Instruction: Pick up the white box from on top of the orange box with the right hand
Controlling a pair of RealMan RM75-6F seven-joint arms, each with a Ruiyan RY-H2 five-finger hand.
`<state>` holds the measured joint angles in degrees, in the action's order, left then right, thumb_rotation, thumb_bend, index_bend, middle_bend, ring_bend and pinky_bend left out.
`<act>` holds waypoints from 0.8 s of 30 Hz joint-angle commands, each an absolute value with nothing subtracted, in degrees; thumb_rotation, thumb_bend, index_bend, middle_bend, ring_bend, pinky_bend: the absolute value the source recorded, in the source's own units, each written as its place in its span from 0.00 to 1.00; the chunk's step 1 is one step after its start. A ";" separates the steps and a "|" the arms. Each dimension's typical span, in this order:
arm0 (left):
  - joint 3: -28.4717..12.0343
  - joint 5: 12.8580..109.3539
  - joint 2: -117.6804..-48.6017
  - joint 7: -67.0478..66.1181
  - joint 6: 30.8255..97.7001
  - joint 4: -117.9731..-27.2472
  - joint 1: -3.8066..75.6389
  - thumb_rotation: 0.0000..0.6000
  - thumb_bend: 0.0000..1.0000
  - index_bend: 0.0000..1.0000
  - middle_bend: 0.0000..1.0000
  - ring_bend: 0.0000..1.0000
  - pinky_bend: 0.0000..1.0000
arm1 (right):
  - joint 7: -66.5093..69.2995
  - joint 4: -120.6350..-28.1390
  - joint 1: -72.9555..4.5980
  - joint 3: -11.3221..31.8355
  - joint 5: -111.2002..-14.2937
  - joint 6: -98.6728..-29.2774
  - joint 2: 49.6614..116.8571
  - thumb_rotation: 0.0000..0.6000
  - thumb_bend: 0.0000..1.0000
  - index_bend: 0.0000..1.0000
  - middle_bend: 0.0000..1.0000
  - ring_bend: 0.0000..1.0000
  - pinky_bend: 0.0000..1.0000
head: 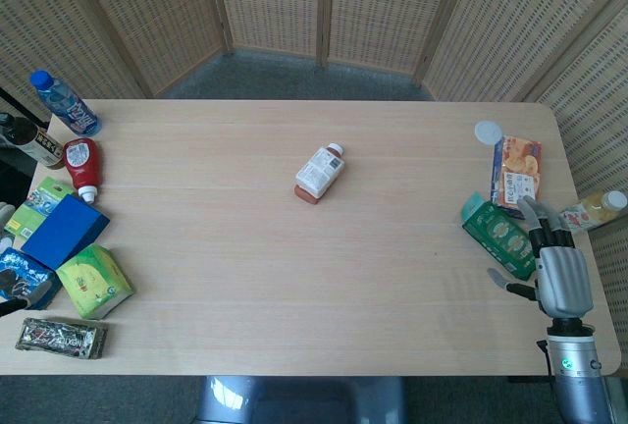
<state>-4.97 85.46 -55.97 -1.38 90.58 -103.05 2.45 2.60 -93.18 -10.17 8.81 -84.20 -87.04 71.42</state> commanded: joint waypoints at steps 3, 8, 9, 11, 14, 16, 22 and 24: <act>-4.81 85.69 -56.00 -1.67 90.63 -103.00 2.41 1.00 0.00 0.00 0.00 0.00 0.00 | 2.74 -92.87 -10.19 8.55 -84.39 -86.54 71.28 1.00 0.00 0.01 0.00 0.00 0.00; -4.72 86.19 -55.89 -1.99 91.09 -103.64 2.25 1.00 0.00 0.00 0.00 0.00 0.00 | 3.69 -90.80 -11.14 7.73 -85.33 -84.43 71.78 1.00 0.00 0.01 0.00 0.00 0.00; -4.79 86.07 -55.91 -2.16 91.16 -103.76 2.24 1.00 0.00 0.00 0.00 0.00 0.00 | 4.16 -89.77 -11.88 7.38 -85.82 -83.10 72.09 1.00 0.00 0.01 0.00 0.00 0.00; -4.91 85.80 -55.94 -2.34 91.00 -103.88 2.35 1.00 0.00 0.00 0.00 0.00 0.00 | 5.69 -87.53 -13.81 6.55 -87.86 -80.31 72.24 1.00 0.00 0.01 0.00 0.00 0.00; -5.04 85.21 -55.85 -2.37 90.31 -104.07 2.64 1.00 0.00 0.00 0.00 0.00 0.00 | 7.50 -83.94 -18.06 6.35 -90.49 -75.30 72.55 1.00 0.00 0.01 0.00 0.00 0.00; -5.21 84.85 -55.81 -2.41 90.13 -104.12 2.75 1.00 0.00 0.00 0.00 0.00 0.00 | 7.95 -82.16 -21.27 7.17 -91.54 -72.48 73.33 1.00 0.00 0.01 0.00 0.00 0.00; -5.50 84.12 -55.82 -2.43 90.33 -104.29 2.65 1.00 0.00 0.00 0.00 0.00 0.00 | 8.71 -76.90 -30.01 8.86 -94.19 -65.62 76.77 1.00 0.00 0.03 0.00 0.00 0.00; -5.50 83.70 -55.96 -2.61 89.98 -104.05 2.74 1.00 0.00 0.00 0.00 0.00 0.00 | 7.98 -76.06 -32.52 9.39 -94.24 -63.47 78.00 1.00 0.00 0.03 0.00 0.00 0.00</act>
<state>-5.50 83.79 -55.91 -2.55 90.06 -104.12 2.71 8.25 -77.62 -30.18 8.60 -93.41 -65.70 76.43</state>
